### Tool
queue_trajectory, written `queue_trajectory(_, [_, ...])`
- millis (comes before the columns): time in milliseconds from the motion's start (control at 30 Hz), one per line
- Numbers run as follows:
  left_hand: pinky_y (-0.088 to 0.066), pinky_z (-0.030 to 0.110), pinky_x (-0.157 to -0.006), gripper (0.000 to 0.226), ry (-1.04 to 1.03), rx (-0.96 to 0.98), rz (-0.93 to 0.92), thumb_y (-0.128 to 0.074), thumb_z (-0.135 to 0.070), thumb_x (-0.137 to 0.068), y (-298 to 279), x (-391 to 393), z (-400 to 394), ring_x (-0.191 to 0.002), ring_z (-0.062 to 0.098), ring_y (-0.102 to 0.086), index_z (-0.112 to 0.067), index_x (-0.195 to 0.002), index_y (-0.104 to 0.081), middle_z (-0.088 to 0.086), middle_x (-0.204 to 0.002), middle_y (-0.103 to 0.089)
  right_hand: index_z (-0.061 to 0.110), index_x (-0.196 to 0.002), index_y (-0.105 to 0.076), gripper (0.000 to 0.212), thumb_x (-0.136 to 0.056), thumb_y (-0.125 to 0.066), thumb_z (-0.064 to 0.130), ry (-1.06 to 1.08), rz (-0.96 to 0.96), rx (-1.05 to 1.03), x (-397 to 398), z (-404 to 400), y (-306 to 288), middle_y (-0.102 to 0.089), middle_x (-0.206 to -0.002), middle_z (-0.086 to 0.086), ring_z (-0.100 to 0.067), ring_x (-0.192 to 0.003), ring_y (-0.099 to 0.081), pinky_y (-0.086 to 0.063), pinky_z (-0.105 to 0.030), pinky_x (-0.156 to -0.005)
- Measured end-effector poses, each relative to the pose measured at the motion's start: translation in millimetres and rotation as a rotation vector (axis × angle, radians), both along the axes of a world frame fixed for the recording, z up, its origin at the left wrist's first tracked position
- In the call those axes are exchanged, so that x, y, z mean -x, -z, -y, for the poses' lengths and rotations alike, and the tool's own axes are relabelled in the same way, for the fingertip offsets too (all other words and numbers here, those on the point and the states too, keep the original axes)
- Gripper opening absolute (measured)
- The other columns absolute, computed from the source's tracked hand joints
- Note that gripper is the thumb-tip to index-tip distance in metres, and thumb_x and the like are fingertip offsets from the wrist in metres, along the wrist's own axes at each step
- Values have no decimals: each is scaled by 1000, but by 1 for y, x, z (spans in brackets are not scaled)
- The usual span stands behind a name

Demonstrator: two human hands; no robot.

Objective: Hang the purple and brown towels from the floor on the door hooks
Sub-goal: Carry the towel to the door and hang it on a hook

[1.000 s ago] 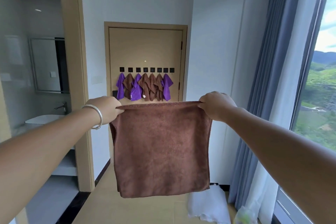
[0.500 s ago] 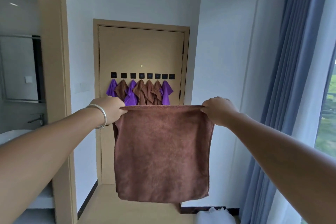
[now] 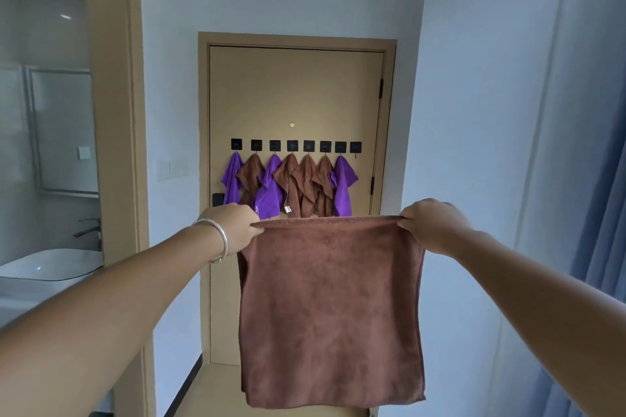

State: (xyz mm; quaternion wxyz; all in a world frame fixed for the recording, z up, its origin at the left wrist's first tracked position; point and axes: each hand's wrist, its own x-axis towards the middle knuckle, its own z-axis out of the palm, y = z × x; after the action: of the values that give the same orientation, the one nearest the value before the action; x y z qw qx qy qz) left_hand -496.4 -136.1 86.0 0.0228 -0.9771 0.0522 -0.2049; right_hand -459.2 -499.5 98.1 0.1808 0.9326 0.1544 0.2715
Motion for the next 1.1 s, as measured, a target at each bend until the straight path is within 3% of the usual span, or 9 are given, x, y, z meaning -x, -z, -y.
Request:
queue_trajectory(167, [-35,25,-56,36,1,14,-21,-40,-42,-100,-9,-84,20,-76,17,-60,-21,-86,-65,0,-82,-64,27,-111,-63,30,-102,-35,29,-29,-5,-65,-85,22,-15,-59,-99,7,-19,-101,-53,-45,-30,-80])
queue_trajectory(267, [-34,26,-55,38,-2,30,-13,-40,-42,-100,-19,-132,34,-73,18,-59,-19,-80,-63,1,-81,-64,24,-104,-63,33,-100,-30,28,-15,-49,-166,-132,34,-25,-55,-92,6,-18,-94,-47,-37,-29,-74])
queue_trajectory(333, [-35,27,-56,39,-2,37,-1,-39,-41,-100,-20,-160,41,-70,17,-57,-21,-73,-57,1,-78,-63,23,-98,-63,32,-101,-32,31,-10,-42,-185,-161,39,-28,-60,-95,4,-19,-97,-50,-39,-31,-76])
queue_trajectory(567, [-38,25,-60,36,-42,-71,-58,-36,-39,-102,-10,-247,52,-77,17,-60,-20,-82,-59,1,-85,-64,20,-86,-64,34,-100,-37,35,14,-105,-263,-245,43,-13,-62,-92,-1,-20,-92,-53,-43,-32,-79])
queue_trajectory(733, [-41,31,-65,38,-35,-61,-71,-38,-39,-101,-6,-321,53,-69,16,-54,-25,-67,-45,-3,-72,-53,22,-79,-52,31,-102,-36,34,47,-106,-267,-306,40,-6,-60,-95,0,-19,-91,-51,-38,-31,-76])
queue_trajectory(933, [-44,30,-68,35,29,-28,-78,-40,-40,-100,-2,-426,42,-71,16,-56,-26,-69,-48,-4,-74,-55,22,-99,-64,32,-102,-34,34,105,-110,-214,-386,30,-9,-61,-102,3,-18,-103,-52,-45,-32,-83])
queue_trajectory(1100, [-42,29,-66,29,86,-38,-51,-39,-41,-100,-11,-526,28,-80,17,-60,-25,-83,-57,-4,-88,-63,21,-102,-65,32,-102,-34,30,134,-77,-225,-465,14,-23,-60,-100,3,-18,-100,-54,-46,-29,-77])
